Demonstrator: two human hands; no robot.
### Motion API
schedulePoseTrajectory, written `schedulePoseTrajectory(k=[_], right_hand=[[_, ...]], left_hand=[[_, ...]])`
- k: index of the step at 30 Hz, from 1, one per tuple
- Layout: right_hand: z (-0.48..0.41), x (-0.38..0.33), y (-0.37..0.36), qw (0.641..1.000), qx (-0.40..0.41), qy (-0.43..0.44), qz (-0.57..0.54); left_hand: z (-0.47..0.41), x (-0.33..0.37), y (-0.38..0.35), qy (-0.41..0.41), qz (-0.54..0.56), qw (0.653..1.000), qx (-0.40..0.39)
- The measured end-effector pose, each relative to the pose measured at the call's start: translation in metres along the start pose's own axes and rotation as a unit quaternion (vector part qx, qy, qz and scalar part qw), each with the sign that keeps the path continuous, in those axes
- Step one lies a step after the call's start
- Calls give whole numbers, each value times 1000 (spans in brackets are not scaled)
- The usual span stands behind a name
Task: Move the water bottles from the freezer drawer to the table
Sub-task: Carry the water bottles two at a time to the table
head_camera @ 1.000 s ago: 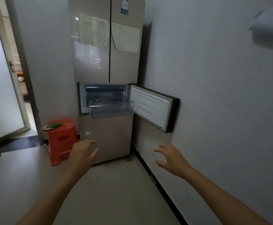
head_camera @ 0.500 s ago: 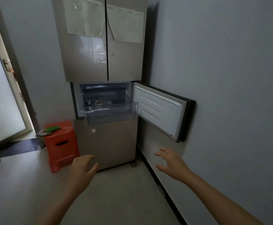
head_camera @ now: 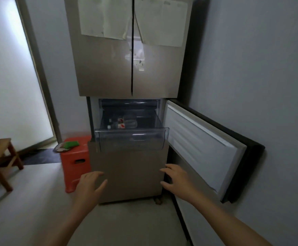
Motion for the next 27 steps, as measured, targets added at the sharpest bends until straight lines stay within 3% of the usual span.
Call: schedulePoseTrajectory(k=[10,19,27], right_hand=[[-162,8,-62,999,0,15,-42],[-303,21,-101,999,-14,-25,-18],[-344,42,-139,998,-38,-49,-26]], left_hand=[[-122,-69,-40,24,-45,996,66],[-270,-101,-97,-3,-34,999,38],[-328,-113,-150,-50,-50,997,-32]])
Point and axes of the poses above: each hand's wrist, its own z-axis away from the middle knuckle, its own y-axis out of the back of the hand, x = y × z, the point moved 6 cm from there along -z, towards the middle knuckle, and after that the axes turned 11 degrees about x, right-handed, at the moved point
